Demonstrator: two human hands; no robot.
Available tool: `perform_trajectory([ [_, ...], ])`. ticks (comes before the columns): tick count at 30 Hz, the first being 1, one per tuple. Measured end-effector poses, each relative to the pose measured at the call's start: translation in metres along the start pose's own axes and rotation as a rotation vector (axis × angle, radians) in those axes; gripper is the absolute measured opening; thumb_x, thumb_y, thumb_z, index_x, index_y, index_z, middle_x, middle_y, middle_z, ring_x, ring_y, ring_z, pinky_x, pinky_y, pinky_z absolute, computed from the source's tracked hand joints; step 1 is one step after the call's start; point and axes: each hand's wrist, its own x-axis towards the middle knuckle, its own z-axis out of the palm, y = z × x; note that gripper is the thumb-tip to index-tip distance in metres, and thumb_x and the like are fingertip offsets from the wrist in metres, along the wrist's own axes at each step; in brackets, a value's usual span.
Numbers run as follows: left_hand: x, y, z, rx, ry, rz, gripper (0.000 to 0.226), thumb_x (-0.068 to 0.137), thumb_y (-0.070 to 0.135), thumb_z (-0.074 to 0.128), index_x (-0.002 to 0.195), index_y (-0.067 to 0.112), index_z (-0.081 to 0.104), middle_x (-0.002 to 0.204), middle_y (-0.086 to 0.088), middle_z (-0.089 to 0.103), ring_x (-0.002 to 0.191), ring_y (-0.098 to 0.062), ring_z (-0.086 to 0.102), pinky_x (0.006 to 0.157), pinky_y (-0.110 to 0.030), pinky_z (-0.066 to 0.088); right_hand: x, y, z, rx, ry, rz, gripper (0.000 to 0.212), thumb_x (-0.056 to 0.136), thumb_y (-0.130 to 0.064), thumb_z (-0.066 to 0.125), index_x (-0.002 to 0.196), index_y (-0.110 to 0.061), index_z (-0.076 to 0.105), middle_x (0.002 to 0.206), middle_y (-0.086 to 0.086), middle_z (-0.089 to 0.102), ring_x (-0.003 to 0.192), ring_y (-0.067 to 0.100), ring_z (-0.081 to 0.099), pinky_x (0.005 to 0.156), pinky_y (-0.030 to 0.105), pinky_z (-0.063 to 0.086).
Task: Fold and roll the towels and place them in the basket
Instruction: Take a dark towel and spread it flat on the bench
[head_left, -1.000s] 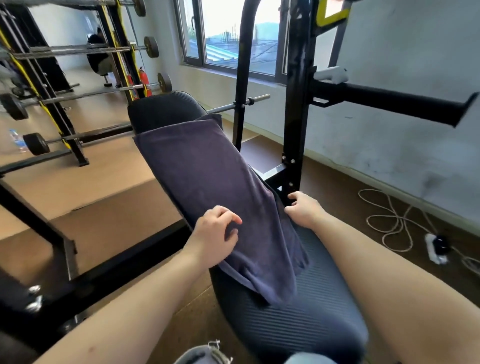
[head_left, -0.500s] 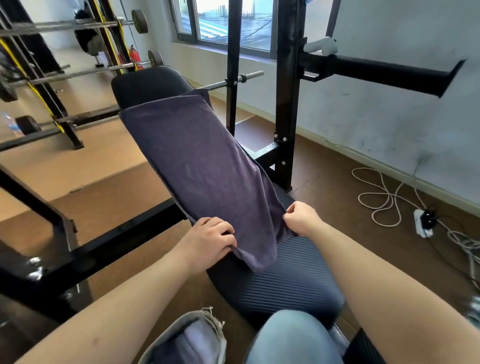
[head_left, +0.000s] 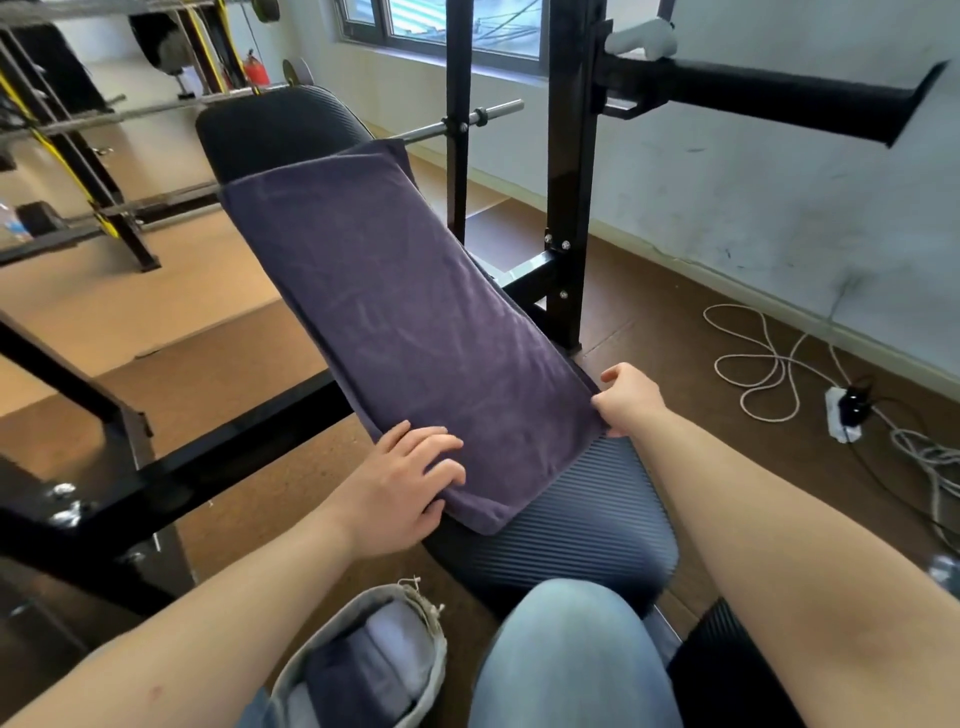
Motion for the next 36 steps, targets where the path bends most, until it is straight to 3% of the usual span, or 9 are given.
perform_trajectory([
  [5, 0.006, 0.018, 0.010, 0.136, -0.035, 0.131, 0.037, 0.081, 0.055, 0.060, 0.105, 0.028, 0.063, 0.114, 0.005, 0.059, 0.107, -0.021, 0.056, 0.094, -0.044, 0.046, -0.010, 0.008, 0.000, 0.035, -0.113, 0.082, 0.039, 0.086, -0.003, 0.065, 0.120, -0.021, 0.055, 0.101, 0.014, 0.069, 0.072, 0.026, 0.069, 0.047, 0.027, 0.053],
  [10, 0.018, 0.025, 0.017, 0.063, 0.002, 0.011, 0.013, 0.095, 0.035, 0.050, 0.096, 0.031, 0.063, 0.094, 0.012, 0.063, 0.090, -0.017, 0.060, 0.084, -0.037, 0.045, -0.012, 0.019, -0.001, 0.135, -0.079, 0.130, 0.024, 0.090, 0.002, 0.058, 0.106, -0.013, 0.068, 0.096, 0.019, 0.071, 0.075, 0.030, 0.072, 0.056, 0.035, 0.061],
  [15, 0.021, 0.030, 0.009, -0.191, -0.049, -0.143, 0.039, 0.091, 0.002, 0.047, 0.120, 0.024, 0.058, 0.108, 0.005, 0.063, 0.101, -0.020, 0.057, 0.094, -0.036, 0.043, -0.014, 0.021, -0.008, 0.195, -0.042, 0.155, 0.018, 0.094, 0.004, 0.057, 0.092, -0.013, 0.065, 0.104, 0.024, 0.070, 0.069, 0.030, 0.068, 0.053, 0.033, 0.059],
  [17, 0.020, 0.031, 0.008, -0.201, -0.028, -0.149, 0.026, 0.102, 0.023, 0.047, 0.126, 0.024, 0.056, 0.110, 0.003, 0.062, 0.101, -0.019, 0.056, 0.092, -0.035, 0.046, -0.017, 0.020, -0.011, 0.186, -0.023, 0.140, 0.017, 0.094, 0.002, 0.058, 0.095, -0.013, 0.067, 0.104, 0.022, 0.070, 0.072, 0.031, 0.069, 0.054, 0.034, 0.060],
  [19, 0.019, 0.032, 0.006, -0.138, -0.014, -0.165, 0.031, 0.099, 0.047, 0.050, 0.119, 0.025, 0.057, 0.103, 0.005, 0.064, 0.095, -0.017, 0.060, 0.085, -0.035, 0.051, -0.018, 0.020, -0.013, 0.171, -0.004, 0.114, 0.018, 0.095, -0.002, 0.059, 0.103, -0.014, 0.069, 0.105, 0.019, 0.070, 0.075, 0.030, 0.071, 0.058, 0.038, 0.064],
  [24, 0.009, 0.032, 0.003, -0.090, 0.068, -0.150, 0.022, 0.091, 0.027, 0.064, 0.111, 0.021, 0.061, 0.092, 0.001, 0.066, 0.077, -0.027, 0.067, 0.062, -0.039, 0.054, -0.019, 0.016, -0.019, 0.183, 0.036, 0.083, 0.017, 0.096, -0.005, 0.061, 0.109, -0.015, 0.067, 0.106, 0.016, 0.068, 0.075, 0.027, 0.072, 0.058, 0.035, 0.063],
  [29, -0.003, 0.031, -0.002, -0.208, -0.014, -0.082, 0.035, 0.105, 0.046, 0.038, 0.121, 0.029, 0.065, 0.101, 0.010, 0.073, 0.088, -0.012, 0.069, 0.072, -0.034, 0.055, -0.028, 0.014, -0.019, 0.161, 0.043, 0.112, 0.015, 0.100, -0.006, 0.057, 0.111, -0.014, 0.061, 0.102, 0.016, 0.068, 0.074, 0.026, 0.071, 0.051, 0.030, 0.057],
  [33, -0.005, 0.023, -0.012, -0.374, 0.113, -0.242, 0.020, 0.100, 0.037, 0.062, 0.110, 0.025, 0.075, 0.098, 0.015, 0.072, 0.089, -0.001, 0.066, 0.079, -0.028, 0.055, -0.029, 0.008, -0.022, 0.211, 0.068, 0.107, 0.017, 0.101, -0.003, 0.047, 0.110, -0.014, 0.058, 0.099, 0.018, 0.068, 0.071, 0.027, 0.066, 0.048, 0.029, 0.052],
  [36, -0.002, 0.016, -0.021, -0.535, 0.208, -0.448, 0.011, 0.097, 0.032, 0.069, 0.105, 0.027, 0.075, 0.092, 0.019, 0.072, 0.085, 0.002, 0.067, 0.066, -0.021, 0.057, -0.025, -0.004, -0.026, 0.410, -0.017, 0.073, 0.027, 0.099, 0.002, 0.038, 0.100, -0.012, 0.061, 0.094, 0.019, 0.065, 0.068, 0.025, 0.061, 0.054, 0.032, 0.053],
])
